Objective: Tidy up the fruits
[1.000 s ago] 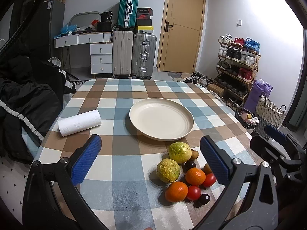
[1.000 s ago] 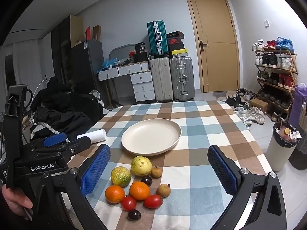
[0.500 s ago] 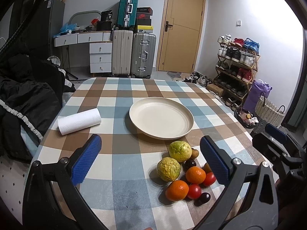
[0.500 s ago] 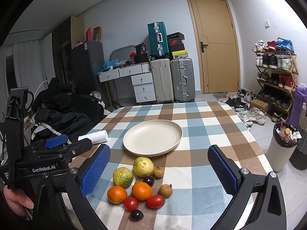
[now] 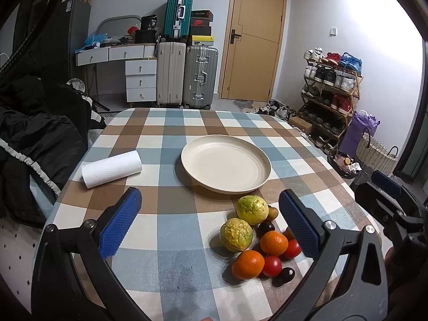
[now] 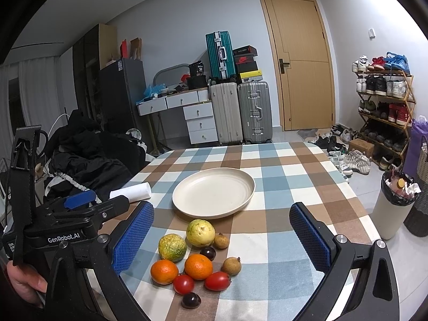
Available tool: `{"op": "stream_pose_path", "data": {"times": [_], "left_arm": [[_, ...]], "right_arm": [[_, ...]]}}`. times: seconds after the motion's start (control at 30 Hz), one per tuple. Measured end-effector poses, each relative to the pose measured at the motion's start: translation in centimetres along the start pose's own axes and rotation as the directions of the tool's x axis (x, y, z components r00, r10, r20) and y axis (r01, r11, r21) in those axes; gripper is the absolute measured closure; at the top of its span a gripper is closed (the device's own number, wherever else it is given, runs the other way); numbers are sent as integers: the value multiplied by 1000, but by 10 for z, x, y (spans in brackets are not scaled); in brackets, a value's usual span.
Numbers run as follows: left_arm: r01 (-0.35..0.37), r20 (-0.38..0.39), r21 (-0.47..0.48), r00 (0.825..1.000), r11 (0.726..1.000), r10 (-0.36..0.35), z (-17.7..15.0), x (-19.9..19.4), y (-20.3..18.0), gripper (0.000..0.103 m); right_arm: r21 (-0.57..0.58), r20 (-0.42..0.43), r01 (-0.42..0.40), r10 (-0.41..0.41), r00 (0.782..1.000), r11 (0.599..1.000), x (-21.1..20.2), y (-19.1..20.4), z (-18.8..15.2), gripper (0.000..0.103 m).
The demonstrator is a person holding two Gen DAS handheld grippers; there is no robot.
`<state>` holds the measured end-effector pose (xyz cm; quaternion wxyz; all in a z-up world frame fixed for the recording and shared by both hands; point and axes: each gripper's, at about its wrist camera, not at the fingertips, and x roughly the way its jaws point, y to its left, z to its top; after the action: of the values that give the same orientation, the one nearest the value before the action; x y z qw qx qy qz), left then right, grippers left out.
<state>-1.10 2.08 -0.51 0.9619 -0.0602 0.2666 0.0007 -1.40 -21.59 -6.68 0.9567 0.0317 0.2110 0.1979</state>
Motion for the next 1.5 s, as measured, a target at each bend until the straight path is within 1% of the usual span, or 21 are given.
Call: {"op": "stream_pose_path", "data": {"times": [0.7, 0.87, 1.0, 1.1, 1.2, 1.23, 1.4, 1.5], "left_arm": [[4, -6, -3, 1000, 1000, -4, -2, 0, 0, 1], [24, -31, -16, 999, 1000, -25, -8, 2, -1, 1], [64, -74, -39, 995, 997, -67, -16, 22, 2, 1], [84, -111, -49, 990, 995, -89, -18, 37, 5, 1], [120, -151, -55, 980, 991, -127, -20, 53, 8, 1], [129, -164, -55, 977, 990, -136, -21, 59, 8, 1], [187, -232, -74, 952, 980, -199, -28, 87, 8, 2], [212, -275, -88, 934, 973, -229, -32, 104, 7, 9]], "right_arm": [[1, 3, -1, 1, 1000, 1000, 0, -1, -1, 0], [-1, 1, -4, 4, 1000, 1000, 1, -1, -1, 0], [0, 0, -4, 4, 1000, 1000, 2, -1, 0, 0], [7, -3, -5, 5, 1000, 1000, 5, -2, 1, 0], [15, -11, -7, 7, 1000, 1000, 11, -5, 2, 0], [20, -14, -8, 8, 1000, 1000, 14, -13, 2, 0], [35, -33, -10, 11, 999, 999, 26, -20, -1, 0], [43, -46, -9, 11, 999, 999, 35, -23, -3, 0]]}}
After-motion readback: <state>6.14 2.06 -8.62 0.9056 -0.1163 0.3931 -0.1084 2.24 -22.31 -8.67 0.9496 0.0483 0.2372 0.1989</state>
